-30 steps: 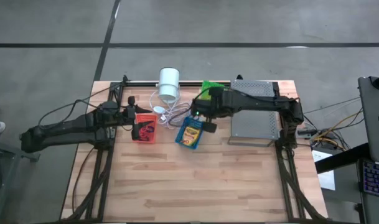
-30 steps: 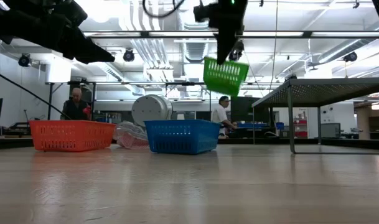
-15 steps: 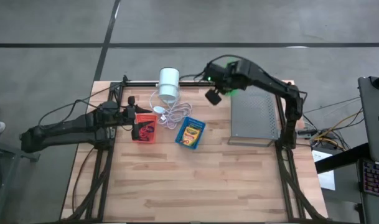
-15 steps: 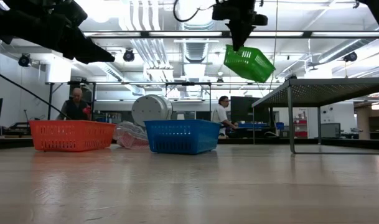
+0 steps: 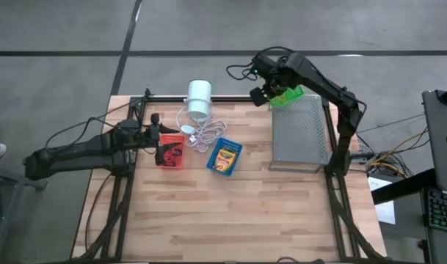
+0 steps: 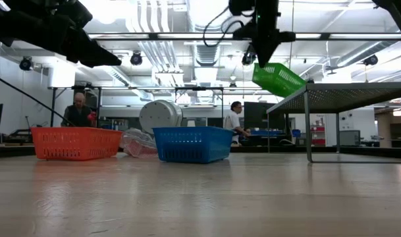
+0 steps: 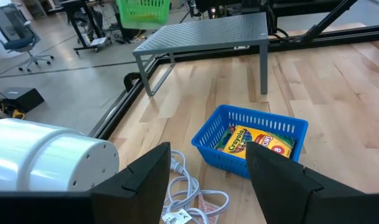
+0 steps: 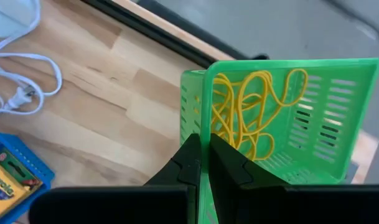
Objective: Pick & Place Office Desk Supplies
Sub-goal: Put the green bin filled with rubber bands on the shelf
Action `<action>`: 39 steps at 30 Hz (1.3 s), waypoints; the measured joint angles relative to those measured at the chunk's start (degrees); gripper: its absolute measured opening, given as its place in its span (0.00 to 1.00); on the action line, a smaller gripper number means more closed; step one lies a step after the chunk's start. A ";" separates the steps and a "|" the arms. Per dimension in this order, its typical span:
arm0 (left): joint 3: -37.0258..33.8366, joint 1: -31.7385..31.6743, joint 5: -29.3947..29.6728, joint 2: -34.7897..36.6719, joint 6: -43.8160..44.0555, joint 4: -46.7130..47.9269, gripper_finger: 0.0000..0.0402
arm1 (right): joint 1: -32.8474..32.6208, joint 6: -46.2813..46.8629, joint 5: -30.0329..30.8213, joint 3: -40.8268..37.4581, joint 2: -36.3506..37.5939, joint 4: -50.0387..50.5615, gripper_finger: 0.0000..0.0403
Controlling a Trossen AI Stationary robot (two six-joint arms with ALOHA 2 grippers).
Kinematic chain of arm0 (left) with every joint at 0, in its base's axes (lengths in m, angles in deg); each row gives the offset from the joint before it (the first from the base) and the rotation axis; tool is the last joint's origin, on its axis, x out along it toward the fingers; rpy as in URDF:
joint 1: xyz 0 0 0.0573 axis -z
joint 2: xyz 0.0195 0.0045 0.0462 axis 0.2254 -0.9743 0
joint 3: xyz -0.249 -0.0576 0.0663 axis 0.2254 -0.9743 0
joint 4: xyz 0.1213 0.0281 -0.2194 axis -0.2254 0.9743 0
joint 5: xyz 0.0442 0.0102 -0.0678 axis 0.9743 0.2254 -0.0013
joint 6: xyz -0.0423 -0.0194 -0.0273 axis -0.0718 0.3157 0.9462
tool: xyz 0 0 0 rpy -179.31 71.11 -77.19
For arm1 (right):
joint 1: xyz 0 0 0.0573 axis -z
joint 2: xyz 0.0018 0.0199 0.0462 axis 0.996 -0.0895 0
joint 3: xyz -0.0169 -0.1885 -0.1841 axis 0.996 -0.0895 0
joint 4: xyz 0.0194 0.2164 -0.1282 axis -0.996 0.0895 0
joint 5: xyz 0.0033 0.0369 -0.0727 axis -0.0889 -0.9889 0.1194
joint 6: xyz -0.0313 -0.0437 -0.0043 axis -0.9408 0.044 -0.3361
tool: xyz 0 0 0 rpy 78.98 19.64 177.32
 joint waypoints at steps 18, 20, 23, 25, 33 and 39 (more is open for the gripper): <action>0.00 0.00 0.00 0.02 0.00 -0.02 0.53 | 5.41 9.46 -9.55 -9.43 5.82 -0.07 0.03; 0.00 0.00 0.00 0.02 0.00 0.00 0.53 | 5.36 11.24 -10.10 -11.78 7.38 -0.02 0.03; 0.00 0.00 0.00 0.02 0.00 0.00 0.53 | 5.30 13.34 -10.27 -15.45 9.59 -0.03 0.03; 0.00 -0.02 0.00 0.01 0.00 0.00 0.53 | 5.30 14.77 -10.27 -18.12 11.14 -0.04 0.03; 0.00 -0.04 0.00 0.00 0.00 0.00 0.53 | 5.27 18.35 -9.95 -24.49 14.91 0.11 0.03; 0.00 -0.04 0.00 0.02 0.00 0.00 0.53 | 5.28 18.52 -9.16 -24.76 13.91 -1.55 0.03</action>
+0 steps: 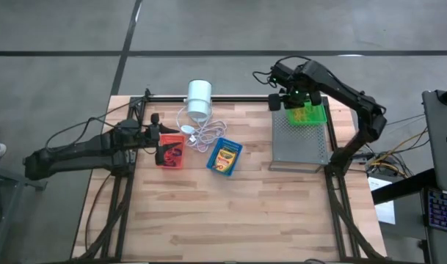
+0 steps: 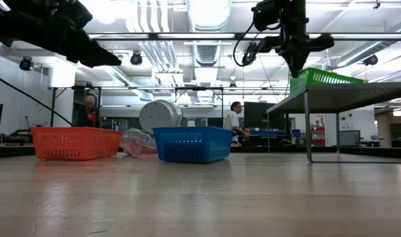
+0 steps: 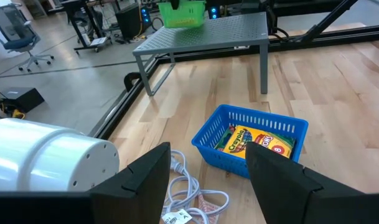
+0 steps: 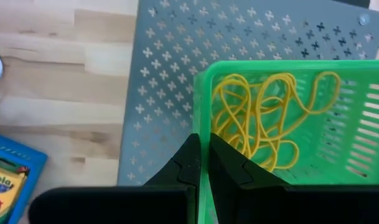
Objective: Pick & Place Office Desk Supplies
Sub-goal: Put the green bin filled with rubber bands on the shelf
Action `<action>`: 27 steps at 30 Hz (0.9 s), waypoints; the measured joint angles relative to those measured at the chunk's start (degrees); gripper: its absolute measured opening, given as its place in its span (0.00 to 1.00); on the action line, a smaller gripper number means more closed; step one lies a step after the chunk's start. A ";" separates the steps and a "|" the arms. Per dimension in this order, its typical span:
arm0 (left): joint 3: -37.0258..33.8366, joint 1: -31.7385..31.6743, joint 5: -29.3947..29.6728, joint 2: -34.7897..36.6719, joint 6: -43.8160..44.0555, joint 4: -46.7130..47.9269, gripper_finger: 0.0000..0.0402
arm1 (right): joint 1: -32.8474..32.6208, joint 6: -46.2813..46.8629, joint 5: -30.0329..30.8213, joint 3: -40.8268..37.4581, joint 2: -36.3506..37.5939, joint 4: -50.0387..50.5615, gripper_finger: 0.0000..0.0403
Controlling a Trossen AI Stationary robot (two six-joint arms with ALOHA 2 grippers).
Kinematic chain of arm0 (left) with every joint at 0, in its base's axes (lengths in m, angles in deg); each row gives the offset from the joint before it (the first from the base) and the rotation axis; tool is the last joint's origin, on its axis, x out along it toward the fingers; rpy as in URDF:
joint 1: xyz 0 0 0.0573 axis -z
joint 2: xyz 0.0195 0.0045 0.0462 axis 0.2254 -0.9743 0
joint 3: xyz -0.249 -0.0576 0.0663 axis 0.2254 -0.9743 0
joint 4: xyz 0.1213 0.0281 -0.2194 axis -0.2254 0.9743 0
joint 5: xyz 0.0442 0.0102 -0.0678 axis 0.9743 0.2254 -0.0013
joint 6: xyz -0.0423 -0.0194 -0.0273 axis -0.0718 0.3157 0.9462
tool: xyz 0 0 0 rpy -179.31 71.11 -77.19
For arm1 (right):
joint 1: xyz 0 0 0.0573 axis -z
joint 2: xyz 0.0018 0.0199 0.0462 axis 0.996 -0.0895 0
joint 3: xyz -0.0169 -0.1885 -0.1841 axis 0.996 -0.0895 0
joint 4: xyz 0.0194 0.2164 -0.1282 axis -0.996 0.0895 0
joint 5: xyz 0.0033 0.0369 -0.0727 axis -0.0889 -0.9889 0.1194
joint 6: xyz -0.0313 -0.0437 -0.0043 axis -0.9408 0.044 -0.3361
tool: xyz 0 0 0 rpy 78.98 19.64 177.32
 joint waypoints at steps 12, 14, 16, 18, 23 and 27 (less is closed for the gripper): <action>0.00 0.04 0.00 0.00 0.00 0.00 0.53 | 1.97 -1.45 1.02 2.08 -5.12 -1.51 0.03; 0.00 0.04 0.00 -0.01 0.00 0.00 0.53 | 2.50 0.02 1.02 2.23 -5.36 -2.23 0.03; 0.00 0.04 0.00 -0.02 0.00 0.00 0.53 | 2.99 4.19 0.96 2.23 -5.41 -2.40 0.03; 0.00 0.04 0.00 -0.02 0.00 0.00 0.53 | 3.52 7.23 0.80 2.23 -5.41 -2.49 0.03; 0.00 0.04 0.00 -0.01 0.00 0.00 0.53 | 4.51 4.64 -0.17 2.23 -5.41 -4.58 0.03; 0.00 0.04 0.00 -0.01 0.00 0.00 0.53 | 5.16 2.55 -2.92 2.21 -5.41 -6.06 0.03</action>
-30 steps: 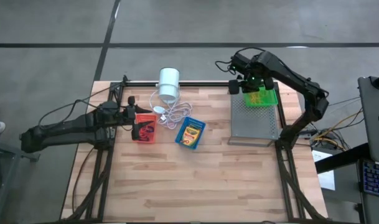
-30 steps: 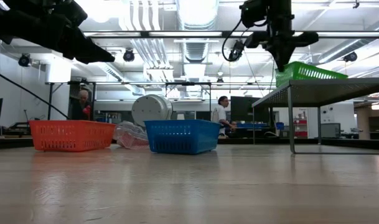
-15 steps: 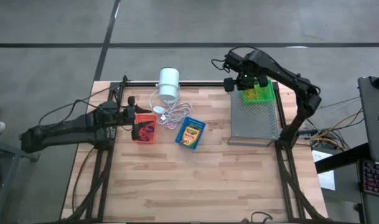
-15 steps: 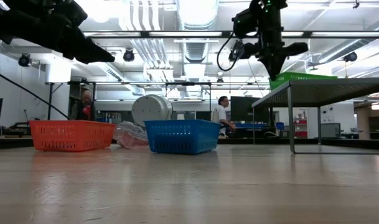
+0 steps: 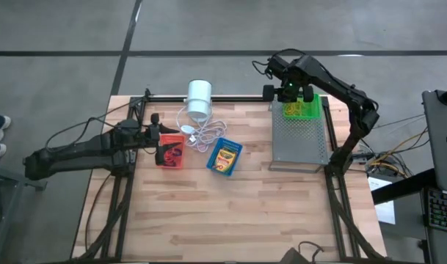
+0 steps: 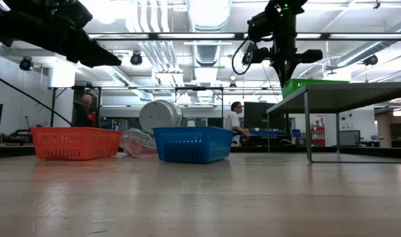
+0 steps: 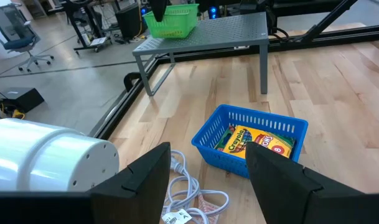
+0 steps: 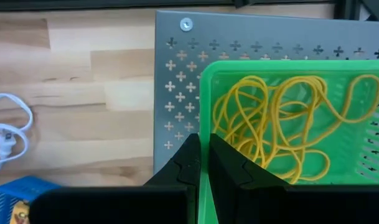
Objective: Pick & Place Office Desk Supplies
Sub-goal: Put the green bin filled with rubber bands on the shelf
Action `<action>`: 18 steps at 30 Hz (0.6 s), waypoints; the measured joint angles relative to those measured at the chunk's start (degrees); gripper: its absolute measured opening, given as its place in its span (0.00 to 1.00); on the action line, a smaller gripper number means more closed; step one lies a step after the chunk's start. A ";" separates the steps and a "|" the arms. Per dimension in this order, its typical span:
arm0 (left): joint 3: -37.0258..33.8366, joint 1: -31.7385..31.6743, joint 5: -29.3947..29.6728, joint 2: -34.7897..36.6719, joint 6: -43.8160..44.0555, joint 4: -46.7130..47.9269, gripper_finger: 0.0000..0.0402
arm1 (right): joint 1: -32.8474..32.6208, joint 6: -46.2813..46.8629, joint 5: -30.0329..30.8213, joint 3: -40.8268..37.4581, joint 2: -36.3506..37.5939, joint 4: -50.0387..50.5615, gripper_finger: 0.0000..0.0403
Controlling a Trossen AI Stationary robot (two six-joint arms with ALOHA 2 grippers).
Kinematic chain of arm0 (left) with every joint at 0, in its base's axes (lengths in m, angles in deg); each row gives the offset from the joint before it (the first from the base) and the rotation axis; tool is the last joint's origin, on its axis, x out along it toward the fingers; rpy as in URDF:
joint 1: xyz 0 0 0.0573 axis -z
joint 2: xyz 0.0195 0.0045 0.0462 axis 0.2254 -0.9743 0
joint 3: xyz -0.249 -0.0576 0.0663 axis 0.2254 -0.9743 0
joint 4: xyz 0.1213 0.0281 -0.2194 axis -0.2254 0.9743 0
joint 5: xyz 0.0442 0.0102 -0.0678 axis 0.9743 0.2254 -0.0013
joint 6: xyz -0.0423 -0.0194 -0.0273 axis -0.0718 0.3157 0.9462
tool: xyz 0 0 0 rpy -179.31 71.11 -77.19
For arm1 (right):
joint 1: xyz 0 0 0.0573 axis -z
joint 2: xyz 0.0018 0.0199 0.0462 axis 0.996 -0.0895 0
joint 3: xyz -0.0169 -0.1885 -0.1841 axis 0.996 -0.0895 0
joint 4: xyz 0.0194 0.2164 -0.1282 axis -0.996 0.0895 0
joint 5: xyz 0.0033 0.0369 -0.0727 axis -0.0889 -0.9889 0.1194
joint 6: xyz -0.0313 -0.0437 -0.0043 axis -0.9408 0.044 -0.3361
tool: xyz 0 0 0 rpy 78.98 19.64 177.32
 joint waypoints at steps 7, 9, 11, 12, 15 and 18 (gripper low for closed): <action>0.00 0.00 0.02 -0.01 0.00 0.00 0.53 | 0.22 -0.90 -0.71 -0.84 0.00 -0.52 0.03; 0.00 0.00 0.00 -0.01 0.00 0.00 0.53 | 0.32 -1.10 -0.75 -1.49 0.00 -0.88 0.03; 0.00 0.00 0.00 0.01 0.00 0.00 0.53 | 0.39 -1.11 -0.71 -2.20 0.02 -0.71 0.03; 0.00 0.00 0.00 -0.01 0.00 0.00 0.53 | 0.43 -1.11 -0.73 -2.46 0.02 -0.63 0.03; 0.00 0.00 0.00 0.00 0.00 0.01 0.53 | 0.66 -1.57 -0.72 -2.72 0.10 -0.75 0.03; 0.00 0.00 0.00 -0.01 0.00 0.00 0.53 | 0.74 -2.84 -0.73 -2.75 0.11 -0.90 0.03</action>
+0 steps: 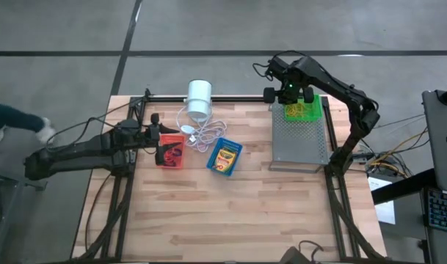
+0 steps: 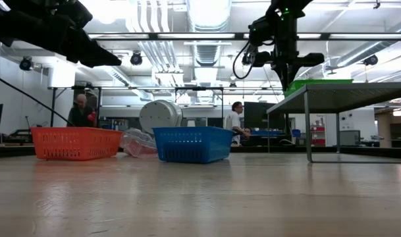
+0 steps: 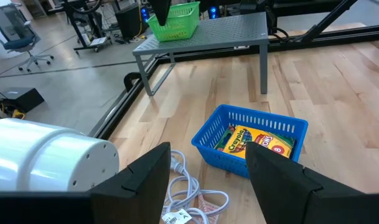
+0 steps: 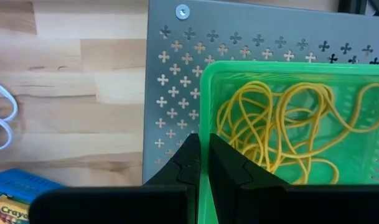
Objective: Pick & Place Office Desk Supplies
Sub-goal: Put the green bin filled with rubber bands on the shelf
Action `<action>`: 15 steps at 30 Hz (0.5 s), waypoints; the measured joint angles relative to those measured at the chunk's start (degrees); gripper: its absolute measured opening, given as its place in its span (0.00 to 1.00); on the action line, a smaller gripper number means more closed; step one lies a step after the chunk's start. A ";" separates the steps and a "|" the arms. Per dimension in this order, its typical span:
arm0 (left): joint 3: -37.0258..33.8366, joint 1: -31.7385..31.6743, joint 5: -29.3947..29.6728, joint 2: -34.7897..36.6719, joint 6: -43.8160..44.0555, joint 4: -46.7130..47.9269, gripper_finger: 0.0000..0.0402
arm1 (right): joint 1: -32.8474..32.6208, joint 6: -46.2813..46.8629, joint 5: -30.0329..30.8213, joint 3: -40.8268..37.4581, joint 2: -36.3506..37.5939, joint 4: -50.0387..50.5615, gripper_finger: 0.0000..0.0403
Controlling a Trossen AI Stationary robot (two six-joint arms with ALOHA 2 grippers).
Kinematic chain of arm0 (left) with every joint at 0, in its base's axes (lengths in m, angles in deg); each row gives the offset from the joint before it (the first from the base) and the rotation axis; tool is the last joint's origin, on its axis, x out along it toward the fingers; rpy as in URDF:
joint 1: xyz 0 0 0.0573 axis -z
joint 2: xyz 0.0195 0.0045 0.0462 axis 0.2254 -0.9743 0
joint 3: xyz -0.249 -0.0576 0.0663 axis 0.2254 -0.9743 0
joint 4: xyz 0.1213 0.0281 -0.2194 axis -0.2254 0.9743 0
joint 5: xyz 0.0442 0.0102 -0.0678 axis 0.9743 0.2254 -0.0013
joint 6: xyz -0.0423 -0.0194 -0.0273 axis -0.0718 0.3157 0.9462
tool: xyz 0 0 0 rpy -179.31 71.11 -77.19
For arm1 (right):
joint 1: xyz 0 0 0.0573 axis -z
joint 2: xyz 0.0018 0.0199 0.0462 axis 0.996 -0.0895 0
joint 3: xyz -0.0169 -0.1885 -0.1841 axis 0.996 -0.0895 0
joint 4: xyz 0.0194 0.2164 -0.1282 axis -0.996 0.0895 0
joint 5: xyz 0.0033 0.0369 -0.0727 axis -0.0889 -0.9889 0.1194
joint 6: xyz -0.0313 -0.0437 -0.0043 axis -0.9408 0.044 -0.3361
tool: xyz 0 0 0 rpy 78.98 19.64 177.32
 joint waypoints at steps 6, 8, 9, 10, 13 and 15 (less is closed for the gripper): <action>0.00 0.00 0.00 0.01 0.00 0.00 0.53 | 0.00 -0.35 0.03 0.00 -0.02 -0.37 0.04; 0.00 0.00 0.00 0.00 0.00 0.00 0.53 | 0.00 -0.34 0.04 -0.03 -0.02 -0.54 0.07; 0.00 0.00 0.00 0.00 0.00 0.00 0.53 | 0.00 -0.34 0.04 -0.05 -0.03 -0.73 0.08; 0.00 0.00 0.00 0.01 0.00 0.00 0.53 | 0.00 -0.34 0.04 -0.07 -0.07 -1.02 0.10; 0.00 0.00 0.00 0.02 0.00 0.00 0.53 | 0.00 -0.34 0.06 -0.07 -0.13 -1.08 0.13; 0.00 0.00 0.00 0.00 0.00 0.00 0.53 | 0.00 -0.34 0.04 -0.07 -0.13 -1.14 0.14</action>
